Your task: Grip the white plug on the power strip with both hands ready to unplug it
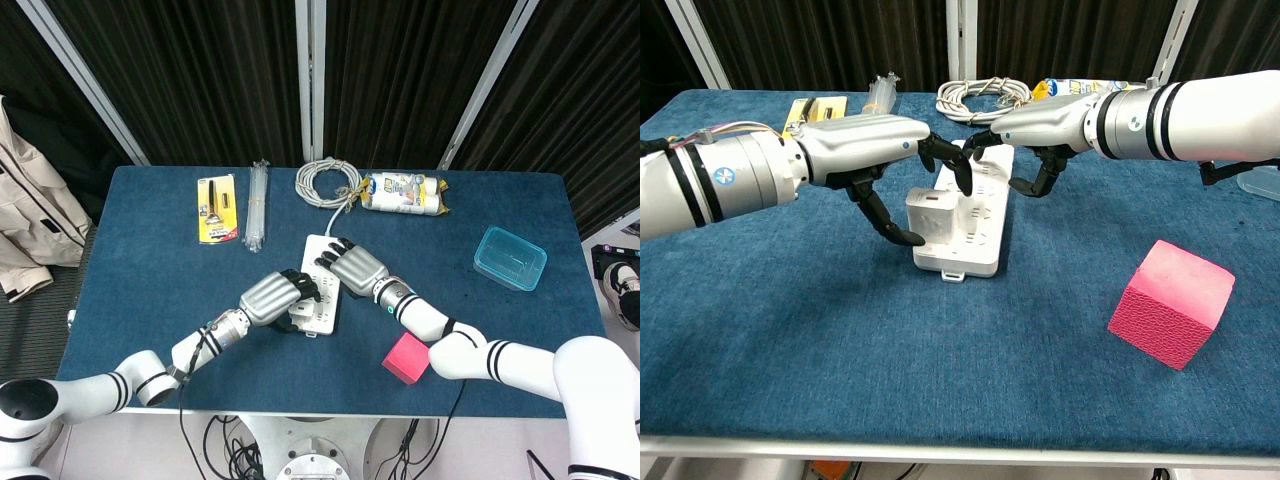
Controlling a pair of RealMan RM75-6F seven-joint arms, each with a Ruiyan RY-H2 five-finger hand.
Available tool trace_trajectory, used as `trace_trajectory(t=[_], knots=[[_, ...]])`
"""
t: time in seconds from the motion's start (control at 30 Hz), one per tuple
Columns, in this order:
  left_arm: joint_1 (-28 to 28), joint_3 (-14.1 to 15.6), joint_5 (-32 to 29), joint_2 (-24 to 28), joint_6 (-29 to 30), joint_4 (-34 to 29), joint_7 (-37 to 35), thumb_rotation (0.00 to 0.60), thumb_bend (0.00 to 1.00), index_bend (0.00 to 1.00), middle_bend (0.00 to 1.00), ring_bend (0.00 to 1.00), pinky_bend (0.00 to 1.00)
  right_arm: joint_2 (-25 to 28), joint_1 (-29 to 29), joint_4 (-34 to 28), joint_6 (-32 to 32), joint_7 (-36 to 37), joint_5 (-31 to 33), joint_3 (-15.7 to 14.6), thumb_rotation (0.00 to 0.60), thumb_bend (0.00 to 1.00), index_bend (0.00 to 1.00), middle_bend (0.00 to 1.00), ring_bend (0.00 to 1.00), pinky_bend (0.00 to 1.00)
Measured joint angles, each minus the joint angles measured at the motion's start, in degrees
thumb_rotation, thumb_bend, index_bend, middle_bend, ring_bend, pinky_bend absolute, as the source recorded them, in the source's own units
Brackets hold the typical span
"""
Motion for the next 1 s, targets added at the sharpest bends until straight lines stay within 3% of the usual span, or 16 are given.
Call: trace_trajectory(t=[0.27,0.7,1.0], knots=[[-1.1,1.6,1.3,-1.3,1.2,3.3,1.2,0.6,0.25,0.39,0.34,0.26,0.35,-0.6,0.3,1.0,-0.3,0.7,-0.2,-0.5,0.6,0.52,0.13,0.13,0.0,0.0],[-1.8,3.2,2.4,-3.6,4.4,8.2,0.6,0.6,0.39,0.51,0.56,0.52,0.64,-1.1,0.6,1.6,-0.3,1.0,0.0,-1.1,0.6,0.52,0.13,0.13,0.0,0.0],[-1.7,4.1,3.1,-6.1,8.3,13.3,-4.2,0.6,0.43,0.6,0.66,0.58,0.67,-1.4,0.9,1.5,-0.5,0.0,0.8,-1.9,0.6,0.52,0.13,0.13,0.0,0.0]])
